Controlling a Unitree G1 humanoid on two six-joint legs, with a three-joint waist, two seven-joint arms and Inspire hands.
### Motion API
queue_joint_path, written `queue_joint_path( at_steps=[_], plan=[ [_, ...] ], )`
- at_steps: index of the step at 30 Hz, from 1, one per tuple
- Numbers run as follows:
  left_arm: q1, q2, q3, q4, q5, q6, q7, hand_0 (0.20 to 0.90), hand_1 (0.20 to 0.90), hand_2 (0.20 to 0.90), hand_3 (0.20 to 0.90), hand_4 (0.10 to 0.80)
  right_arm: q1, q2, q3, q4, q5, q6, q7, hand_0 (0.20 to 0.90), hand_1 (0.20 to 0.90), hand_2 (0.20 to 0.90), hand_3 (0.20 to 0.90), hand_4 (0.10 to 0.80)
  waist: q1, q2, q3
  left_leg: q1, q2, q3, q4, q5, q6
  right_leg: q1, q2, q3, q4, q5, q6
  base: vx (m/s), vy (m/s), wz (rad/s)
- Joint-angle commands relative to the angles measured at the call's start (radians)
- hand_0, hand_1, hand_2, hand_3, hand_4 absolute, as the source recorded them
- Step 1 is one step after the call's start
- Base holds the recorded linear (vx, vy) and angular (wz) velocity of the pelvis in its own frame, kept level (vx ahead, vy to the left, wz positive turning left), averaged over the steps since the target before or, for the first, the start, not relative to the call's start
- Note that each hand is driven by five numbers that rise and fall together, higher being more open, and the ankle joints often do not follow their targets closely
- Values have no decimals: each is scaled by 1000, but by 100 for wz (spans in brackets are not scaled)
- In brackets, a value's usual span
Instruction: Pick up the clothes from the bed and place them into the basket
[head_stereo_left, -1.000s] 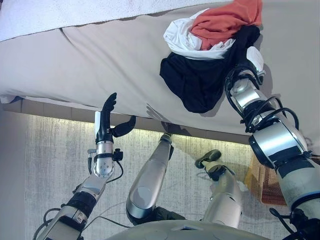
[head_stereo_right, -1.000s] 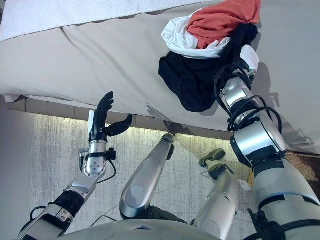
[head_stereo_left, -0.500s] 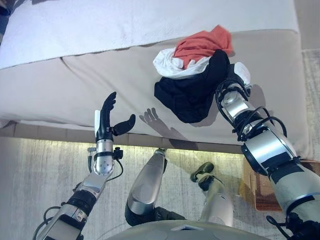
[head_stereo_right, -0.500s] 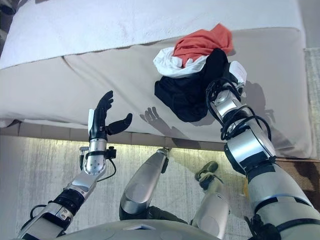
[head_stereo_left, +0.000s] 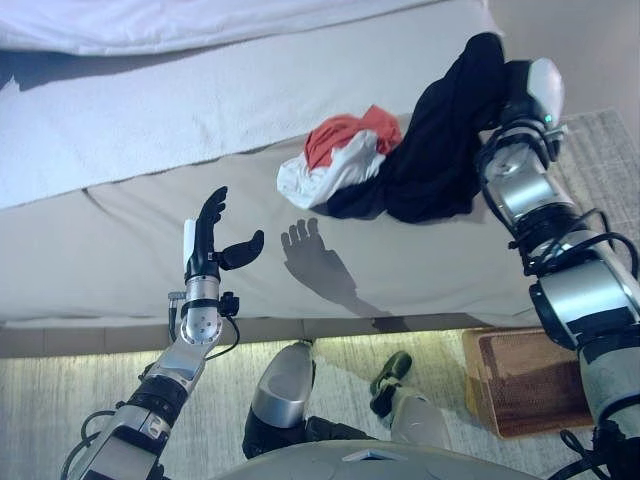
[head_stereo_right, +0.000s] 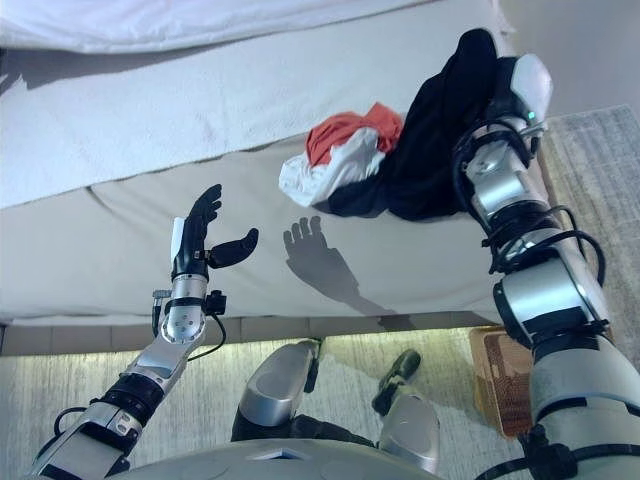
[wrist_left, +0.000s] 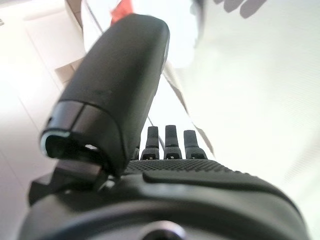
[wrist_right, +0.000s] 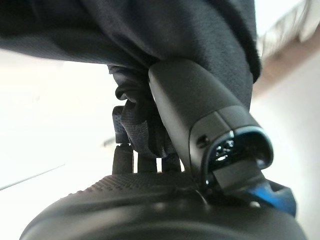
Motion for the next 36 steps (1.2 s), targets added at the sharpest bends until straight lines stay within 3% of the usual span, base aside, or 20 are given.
queue_joint_path(
  at_steps=[1, 4, 7, 15, 26, 36],
  plan=[
    [45, 29, -47, 17, 10, -60, -5, 900, 900, 900, 900, 800, -69, -61, 58, -68, 8, -109, -112, 300, 300, 300, 200, 100, -18, -57, -279, -14, 74, 56, -32, -44, -37, 9, -52, 53, 23, -48, 56, 62, -35, -10],
    [43, 29, -49, 42, 8, -67, -20, 900, 900, 900, 900, 800, -76, -88, 48, -81, 11, -117, -118, 300, 300, 300, 200, 100, -30, -62, -296, -8, 77, 64, -50, -36, -43, 14, -45, 53, 0, -41, 59, 46, -27, -9],
    [45, 28, -55, 80, 16, -75, -19, 900, 900, 900, 900, 800, -76, -150, 26, -119, 18, -117, -129, 300, 300, 300, 200, 100, -76, -72, -324, 26, 90, 107, -76, -43, -54, 17, -32, 68, -50, -18, 64, 54, -22, -9],
    [35, 29, -42, 110, 28, -81, -2, 900, 900, 900, 900, 800, 50, -229, -56, -205, 25, -87, -116, 300, 300, 300, 200, 100, -170, -75, -337, 62, 113, 189, -80, -65, -59, -9, -6, 145, -54, -19, 59, 36, -21, -35],
    [30, 13, -32, 114, 50, -69, -29, 900, 900, 900, 900, 800, 253, -292, -194, -235, 58, -70, -94, 300, 300, 300, 200, 100, -300, -51, -303, 121, 127, 284, -80, -90, -69, -45, 32, 273, -54, -19, 47, 12, -27, -38],
    [-2, -12, -50, 107, 74, -65, -57, 900, 900, 900, 900, 800, 331, -336, -265, -222, 62, -53, -108, 300, 300, 300, 200, 100, -367, -18, -275, 127, 123, 328, -80, -96, -80, -81, 48, 327, -54, -12, 40, -23, -15, -25]
  ],
)
